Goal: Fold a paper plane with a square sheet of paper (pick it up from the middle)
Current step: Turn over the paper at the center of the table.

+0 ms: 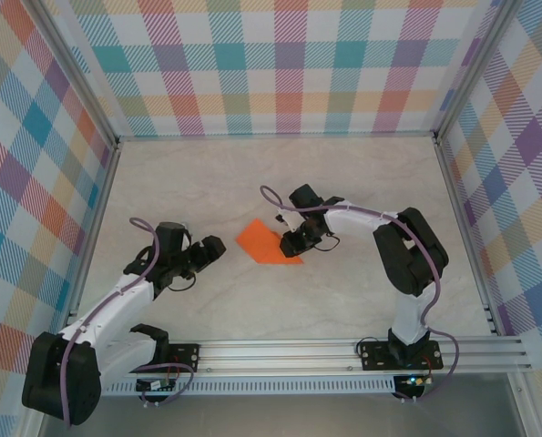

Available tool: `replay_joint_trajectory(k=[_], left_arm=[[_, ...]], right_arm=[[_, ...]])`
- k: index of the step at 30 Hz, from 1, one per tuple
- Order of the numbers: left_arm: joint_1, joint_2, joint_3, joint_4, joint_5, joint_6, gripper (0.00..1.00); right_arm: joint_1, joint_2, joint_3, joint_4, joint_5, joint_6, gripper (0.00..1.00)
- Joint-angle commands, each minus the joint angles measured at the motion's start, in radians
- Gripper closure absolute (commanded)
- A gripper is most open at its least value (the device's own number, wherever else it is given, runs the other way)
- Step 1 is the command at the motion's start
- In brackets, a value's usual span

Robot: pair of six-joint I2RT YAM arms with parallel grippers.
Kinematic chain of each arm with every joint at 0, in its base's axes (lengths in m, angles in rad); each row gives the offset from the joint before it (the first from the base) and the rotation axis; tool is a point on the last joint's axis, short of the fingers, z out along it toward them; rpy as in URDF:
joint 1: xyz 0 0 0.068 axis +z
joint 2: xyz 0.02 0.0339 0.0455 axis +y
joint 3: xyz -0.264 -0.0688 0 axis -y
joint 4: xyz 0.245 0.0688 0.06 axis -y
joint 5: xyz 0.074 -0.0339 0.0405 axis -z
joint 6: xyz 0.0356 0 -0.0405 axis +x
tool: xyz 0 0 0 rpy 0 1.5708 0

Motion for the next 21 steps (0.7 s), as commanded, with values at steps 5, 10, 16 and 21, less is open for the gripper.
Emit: replay_joint_trajectory(k=[5, 10, 16, 21], left_arm=[[-0.051, 0.025, -0.042, 0.124, 0.052, -0.048, 0.17], [-0.079, 0.051, -0.047, 0.232, 0.100, -0.078, 0.17], [-0.089, 0.030, -0.049, 0.386, 0.146, -0.145, 0.17], [-0.097, 0.043, -0.059, 0.550, 0.162, -0.218, 0.20]], right_arm=[[-0.025, -0.020, -0.008, 0.106, -0.251, 0.110, 0.89], [-0.058, -0.061, -0.027, 0.217, -0.428, 0.260, 0.92], [-0.098, -0.098, -0.029, 0.310, -0.610, 0.424, 0.94], [-0.102, -0.117, -0.030, 0.383, -0.726, 0.541, 0.93]])
